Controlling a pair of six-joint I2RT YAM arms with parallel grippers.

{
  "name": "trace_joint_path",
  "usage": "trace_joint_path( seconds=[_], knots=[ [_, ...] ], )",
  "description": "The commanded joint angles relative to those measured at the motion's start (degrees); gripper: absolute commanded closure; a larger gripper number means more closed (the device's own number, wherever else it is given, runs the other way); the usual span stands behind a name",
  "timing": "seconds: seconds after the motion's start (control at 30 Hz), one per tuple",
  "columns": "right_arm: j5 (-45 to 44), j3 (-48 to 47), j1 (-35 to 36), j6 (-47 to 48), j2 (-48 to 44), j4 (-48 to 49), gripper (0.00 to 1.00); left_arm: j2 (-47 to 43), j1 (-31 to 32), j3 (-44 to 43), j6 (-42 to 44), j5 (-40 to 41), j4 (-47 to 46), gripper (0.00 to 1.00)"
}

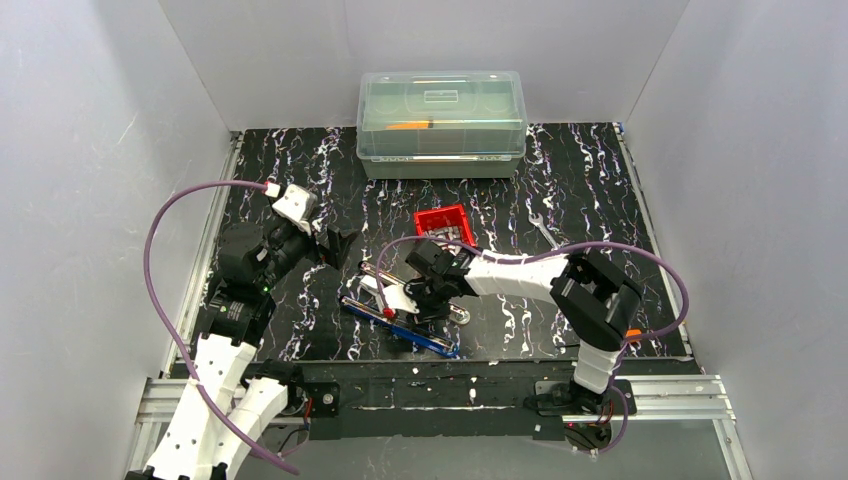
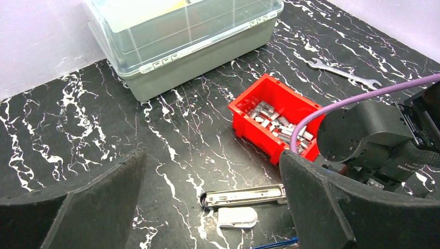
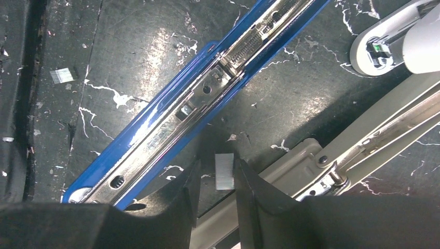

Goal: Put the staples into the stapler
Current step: Pick up the staple from the center of the board.

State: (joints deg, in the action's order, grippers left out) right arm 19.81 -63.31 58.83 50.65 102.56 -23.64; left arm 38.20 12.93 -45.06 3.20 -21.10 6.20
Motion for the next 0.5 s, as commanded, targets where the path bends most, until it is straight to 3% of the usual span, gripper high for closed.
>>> trace_joint_path(
  seconds=[0.0, 0.47],
  knots=[
    [2.93, -1.27, 0.15, -1.25, 2.56, -2.81, 0.64, -0.14, -0.28, -1.35, 0.31, -1.31, -1.27, 0.02],
    [1.21, -0.92, -0.32, -4.03, 1.33, 0.74, 0.77, 0.12, -0.32, -1.94, 0.59, -2.42, -1.27, 0.03]
  ],
)
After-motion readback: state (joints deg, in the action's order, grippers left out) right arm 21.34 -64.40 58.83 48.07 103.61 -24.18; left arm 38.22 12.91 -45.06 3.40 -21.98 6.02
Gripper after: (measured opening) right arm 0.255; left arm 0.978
